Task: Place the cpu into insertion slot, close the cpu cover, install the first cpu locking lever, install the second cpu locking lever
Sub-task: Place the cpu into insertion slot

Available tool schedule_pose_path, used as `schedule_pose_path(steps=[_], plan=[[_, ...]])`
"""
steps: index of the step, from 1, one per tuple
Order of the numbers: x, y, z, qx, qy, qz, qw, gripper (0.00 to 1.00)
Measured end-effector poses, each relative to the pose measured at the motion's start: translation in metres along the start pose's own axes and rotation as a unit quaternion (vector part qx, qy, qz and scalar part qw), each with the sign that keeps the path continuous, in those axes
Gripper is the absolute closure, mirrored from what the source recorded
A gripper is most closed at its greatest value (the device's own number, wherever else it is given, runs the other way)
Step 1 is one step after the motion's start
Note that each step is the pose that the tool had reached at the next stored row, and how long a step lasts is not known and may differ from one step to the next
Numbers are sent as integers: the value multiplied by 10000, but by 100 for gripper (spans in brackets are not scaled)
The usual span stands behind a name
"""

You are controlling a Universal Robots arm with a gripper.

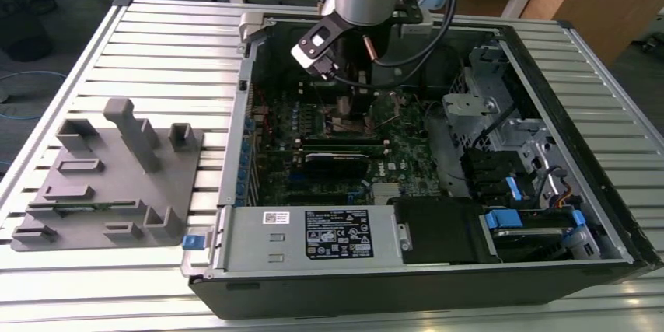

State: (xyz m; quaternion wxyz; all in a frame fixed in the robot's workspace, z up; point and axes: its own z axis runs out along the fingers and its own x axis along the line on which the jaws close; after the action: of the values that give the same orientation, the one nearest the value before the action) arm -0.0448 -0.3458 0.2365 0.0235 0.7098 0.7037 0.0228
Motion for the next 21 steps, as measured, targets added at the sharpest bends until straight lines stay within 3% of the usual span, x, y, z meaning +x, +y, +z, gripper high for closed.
schedule_pose_path(steps=[8, 21], plan=[[69, -31, 31, 0, -25, -13, 10000, 46], [108, -54, 148, 0, -129, -35, 9999, 46]])
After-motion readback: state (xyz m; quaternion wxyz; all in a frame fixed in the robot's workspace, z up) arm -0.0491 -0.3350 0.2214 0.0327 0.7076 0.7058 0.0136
